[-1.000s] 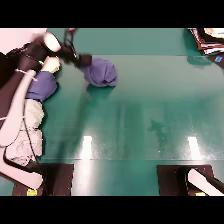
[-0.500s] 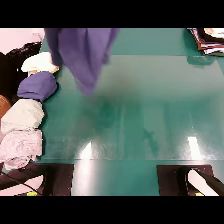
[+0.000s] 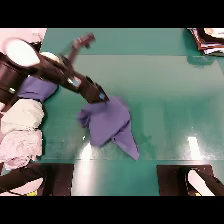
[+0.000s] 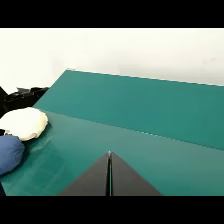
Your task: Fold the shirts.
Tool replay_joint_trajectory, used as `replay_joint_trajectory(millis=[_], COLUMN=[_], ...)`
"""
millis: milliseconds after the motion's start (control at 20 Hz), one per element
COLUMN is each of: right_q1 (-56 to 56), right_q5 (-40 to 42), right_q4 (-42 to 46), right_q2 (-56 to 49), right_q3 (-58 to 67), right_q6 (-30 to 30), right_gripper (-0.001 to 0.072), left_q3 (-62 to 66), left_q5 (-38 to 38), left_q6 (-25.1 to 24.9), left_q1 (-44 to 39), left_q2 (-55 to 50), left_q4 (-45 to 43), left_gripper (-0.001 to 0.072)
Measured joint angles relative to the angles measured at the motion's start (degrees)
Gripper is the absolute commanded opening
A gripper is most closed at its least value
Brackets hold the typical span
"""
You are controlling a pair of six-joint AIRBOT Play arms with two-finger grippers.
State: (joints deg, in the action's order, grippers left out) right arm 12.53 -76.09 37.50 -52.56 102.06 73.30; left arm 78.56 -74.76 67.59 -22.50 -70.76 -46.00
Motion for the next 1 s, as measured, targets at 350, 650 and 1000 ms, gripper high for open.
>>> replay_joint_trajectory(millis=[350, 650, 1000], right_q1=[0.00, 0.00, -0.02], right_q5=[-1.88, -2.71, -6.58], right_q4=[0.02, 0.04, -0.04], right_q2=[0.22, -0.52, -6.36], right_q3=[0.07, 0.07, 0.07], right_q6=[0.02, 0.02, 0.13], right_gripper=[0.0019, 0.0019, 0.0019], left_q3=[-2.82, -18.27, -32.28], left_q5=[-1.70, -1.40, 11.69], left_q6=[2.73, 1.38, -2.08], left_q1=[12.46, 22.45, 24.24], left_q2=[0.28, 0.26, 0.28], left_q4=[-5.77, -10.73, -11.91], left_gripper=[0.0616, 0.0617, 0.0614])
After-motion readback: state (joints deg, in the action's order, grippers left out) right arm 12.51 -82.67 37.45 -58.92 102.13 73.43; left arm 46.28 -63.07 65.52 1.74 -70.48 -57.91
